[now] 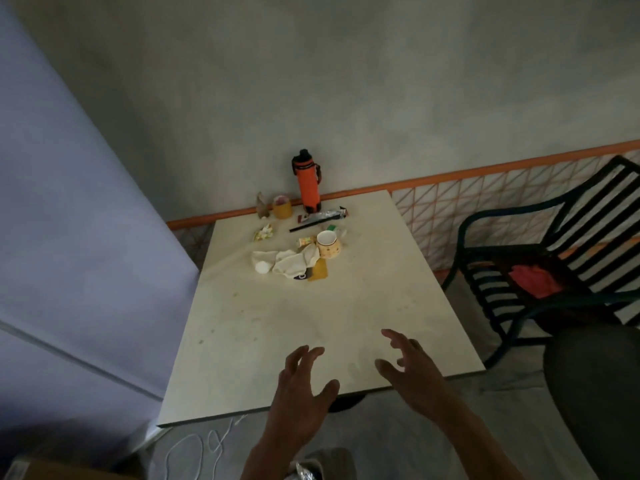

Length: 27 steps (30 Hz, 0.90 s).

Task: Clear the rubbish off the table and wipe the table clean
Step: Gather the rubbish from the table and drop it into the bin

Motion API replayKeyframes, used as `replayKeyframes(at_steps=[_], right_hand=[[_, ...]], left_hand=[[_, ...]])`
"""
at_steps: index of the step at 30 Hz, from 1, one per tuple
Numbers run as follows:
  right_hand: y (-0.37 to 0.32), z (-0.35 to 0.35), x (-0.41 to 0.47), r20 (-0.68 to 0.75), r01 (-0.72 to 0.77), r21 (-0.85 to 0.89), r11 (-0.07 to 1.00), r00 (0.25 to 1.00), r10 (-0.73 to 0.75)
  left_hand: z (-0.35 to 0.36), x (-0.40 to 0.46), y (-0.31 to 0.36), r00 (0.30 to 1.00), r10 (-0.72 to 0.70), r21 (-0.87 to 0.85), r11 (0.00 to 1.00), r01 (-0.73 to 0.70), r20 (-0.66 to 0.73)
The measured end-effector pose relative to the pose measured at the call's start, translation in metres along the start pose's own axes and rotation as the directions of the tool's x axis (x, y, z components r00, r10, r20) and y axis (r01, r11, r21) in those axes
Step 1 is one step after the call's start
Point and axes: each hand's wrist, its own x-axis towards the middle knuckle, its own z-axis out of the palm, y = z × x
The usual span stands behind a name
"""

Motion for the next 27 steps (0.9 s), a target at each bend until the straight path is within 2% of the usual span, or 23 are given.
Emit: replayKeyframes(at_steps=[12, 21, 27], right_hand=[[0.003, -0.041, 0.071, 0.004, 0.025, 0.007, 1.0, 1.0, -0.025], [-0.025, -0.045, 0.199, 0.031, -0.002, -0.036, 0.999, 1.0, 0.003], [-0.052, -0.041, 0.286, -0.001, -0.011, -0.007, 1.0, 1.0, 0.011]], left_hand=[[-0.002, 0.093, 0.023, 0.997, -0.003, 0.006, 1.0, 0.003, -0.079], [-0.019, 0.215, -0.002, 0.992, -0.068, -0.059, 0.996, 0.062, -0.107], [-0.051, 0.299, -0.027, 0.985, -0.09, -0.034, 0.996, 0.086, -0.145]])
